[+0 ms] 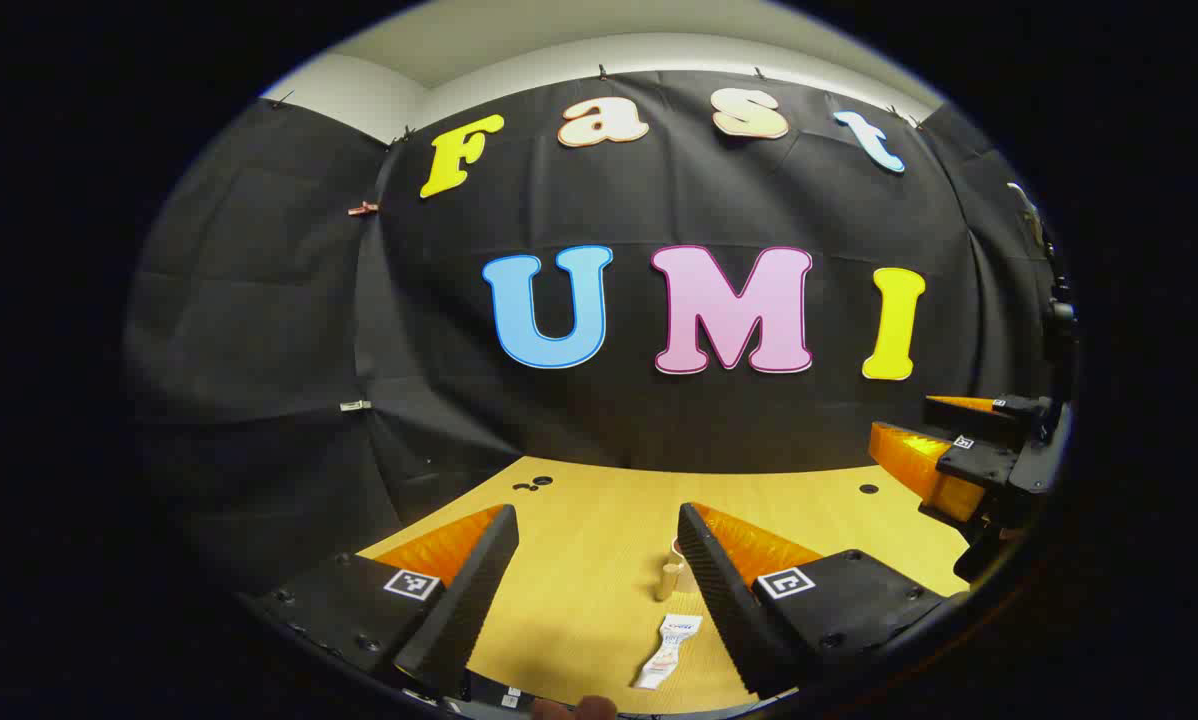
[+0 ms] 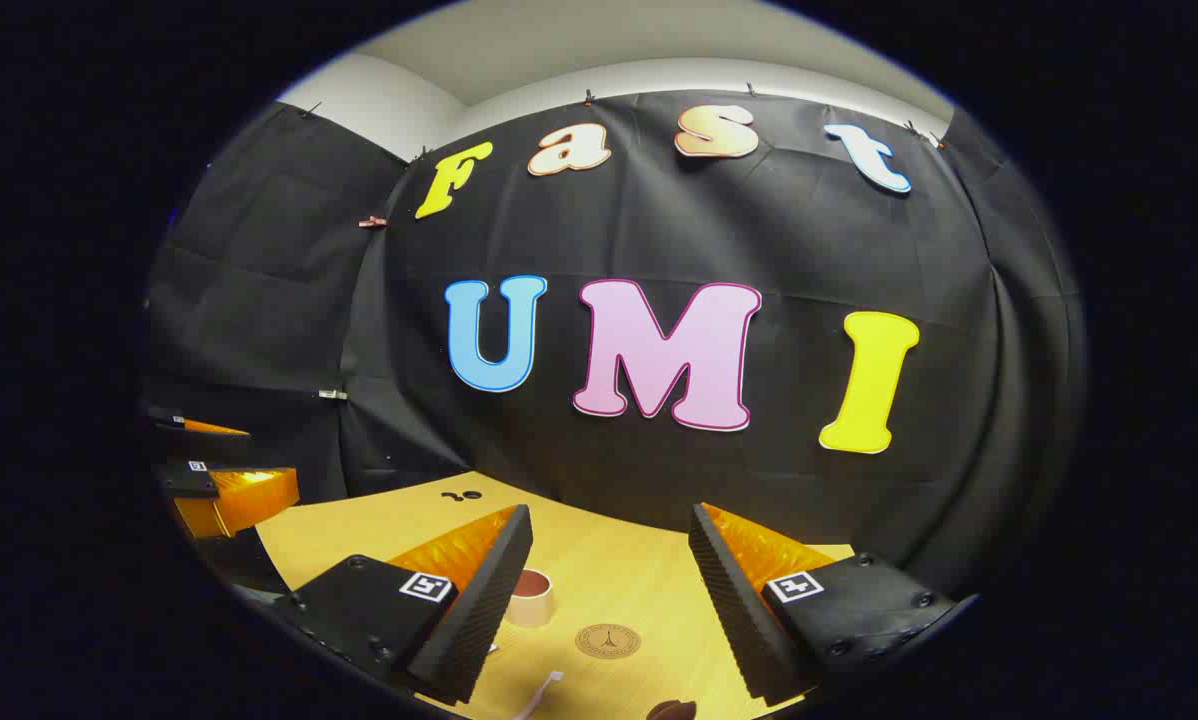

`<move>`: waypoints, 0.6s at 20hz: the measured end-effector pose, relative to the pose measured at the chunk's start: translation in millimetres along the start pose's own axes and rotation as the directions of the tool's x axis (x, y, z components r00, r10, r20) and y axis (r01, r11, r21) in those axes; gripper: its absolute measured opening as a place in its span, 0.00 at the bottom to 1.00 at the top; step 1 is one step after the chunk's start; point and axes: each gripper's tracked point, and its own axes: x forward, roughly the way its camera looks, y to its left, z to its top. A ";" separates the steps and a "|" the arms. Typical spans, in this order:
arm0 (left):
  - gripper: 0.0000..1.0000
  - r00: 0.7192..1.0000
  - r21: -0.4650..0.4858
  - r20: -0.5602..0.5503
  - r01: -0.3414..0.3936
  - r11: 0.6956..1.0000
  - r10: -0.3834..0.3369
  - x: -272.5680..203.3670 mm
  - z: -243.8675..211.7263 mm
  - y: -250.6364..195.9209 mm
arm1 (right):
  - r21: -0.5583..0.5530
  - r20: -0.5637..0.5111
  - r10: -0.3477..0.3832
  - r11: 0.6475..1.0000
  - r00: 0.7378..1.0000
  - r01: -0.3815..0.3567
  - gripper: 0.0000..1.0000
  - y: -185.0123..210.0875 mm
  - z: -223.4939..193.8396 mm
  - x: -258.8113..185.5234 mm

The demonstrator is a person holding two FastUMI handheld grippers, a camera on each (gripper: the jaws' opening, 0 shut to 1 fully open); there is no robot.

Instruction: Put the toothbrush and toothpaste on the desktop into the cup, then pick up the cup and place it on the coaster on the desktop.

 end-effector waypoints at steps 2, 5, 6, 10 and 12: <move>0.99 1.000 -0.006 -0.004 0.001 1.000 -0.001 3.6 -0.9 1.7 | -0.003 0.005 -0.006 1.000 1.000 0.006 0.97 -1.1 1.3 -1.9; 0.99 1.000 -0.018 -0.008 0.011 1.000 -0.011 7.2 -4.0 3.0 | 0.003 0.008 -0.025 1.000 1.000 0.025 0.97 -2.1 0.1 -5.8; 0.99 1.000 -0.021 -0.007 0.014 1.000 -0.014 8.5 -3.8 3.4 | 0.001 0.007 -0.029 1.000 1.000 0.029 0.97 -1.8 0.0 -5.8; 0.99 1.000 -0.028 -0.013 0.023 0.999 -0.023 17.1 -4.9 6.4 | 0.000 -0.003 -0.053 0.999 0.999 0.053 0.97 -4.1 -1.8 -3.6; 0.99 0.999 -0.038 -0.016 0.030 0.999 -0.030 19.9 -5.1 6.6 | -0.004 -0.002 -0.065 0.998 0.998 0.065 0.97 -9.2 -1.9 -3.5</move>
